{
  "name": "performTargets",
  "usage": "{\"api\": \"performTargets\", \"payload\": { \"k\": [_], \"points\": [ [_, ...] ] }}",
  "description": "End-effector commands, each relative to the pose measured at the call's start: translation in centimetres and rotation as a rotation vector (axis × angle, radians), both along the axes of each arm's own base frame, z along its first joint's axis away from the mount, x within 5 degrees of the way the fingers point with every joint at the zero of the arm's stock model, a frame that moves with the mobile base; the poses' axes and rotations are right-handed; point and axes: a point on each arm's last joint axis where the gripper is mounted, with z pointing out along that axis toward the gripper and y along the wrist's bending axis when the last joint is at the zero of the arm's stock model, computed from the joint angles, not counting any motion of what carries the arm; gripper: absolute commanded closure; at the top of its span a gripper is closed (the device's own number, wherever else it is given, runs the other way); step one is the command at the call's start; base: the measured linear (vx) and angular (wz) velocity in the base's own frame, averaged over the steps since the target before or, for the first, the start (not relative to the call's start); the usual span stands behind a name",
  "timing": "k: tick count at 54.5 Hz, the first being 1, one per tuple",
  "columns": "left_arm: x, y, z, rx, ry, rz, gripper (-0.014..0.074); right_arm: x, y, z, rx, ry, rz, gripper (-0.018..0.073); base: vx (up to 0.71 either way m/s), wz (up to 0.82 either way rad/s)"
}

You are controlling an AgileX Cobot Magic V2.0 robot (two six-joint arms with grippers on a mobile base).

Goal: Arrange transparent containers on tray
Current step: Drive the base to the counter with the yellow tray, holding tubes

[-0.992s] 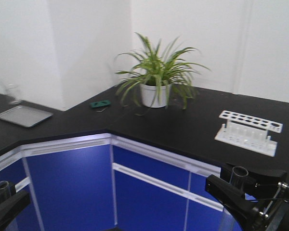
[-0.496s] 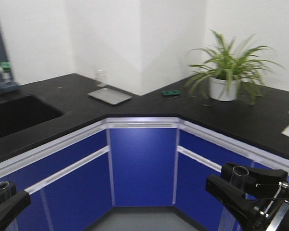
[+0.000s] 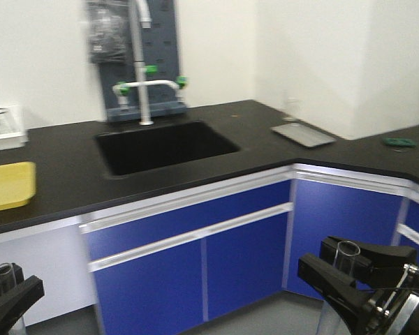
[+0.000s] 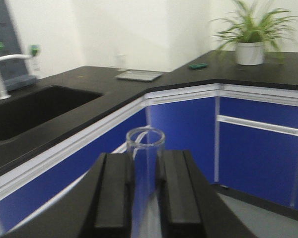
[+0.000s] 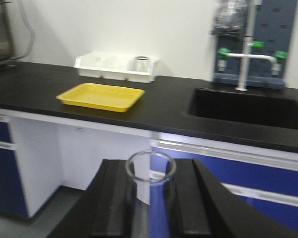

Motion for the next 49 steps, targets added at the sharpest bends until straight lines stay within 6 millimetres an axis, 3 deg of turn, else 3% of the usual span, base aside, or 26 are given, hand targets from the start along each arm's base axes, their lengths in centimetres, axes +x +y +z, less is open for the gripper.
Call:
{"api": "performTargets", "payload": {
  "k": [1, 15, 49],
  "points": [
    [-0.04, -0.33, 1.23, -0.059, -0.042, -0.034, 0.0601, -0.24, 0.16, 1.45, 0.045, -0.041, 0.03, 0.0571, -0.06, 0.77],
    [-0.04, -0.33, 1.23, -0.059, -0.043, -0.034, 0.0601, -0.23, 0.16, 1.45, 0.044, -0.041, 0.029, 0.0571, 0.02, 0.64],
    [-0.04, -0.33, 1.23, -0.059, -0.042, -0.034, 0.0601, -0.24, 0.16, 1.45, 0.045, -0.041, 0.03, 0.0571, 0.19, 0.39]
  ]
}}
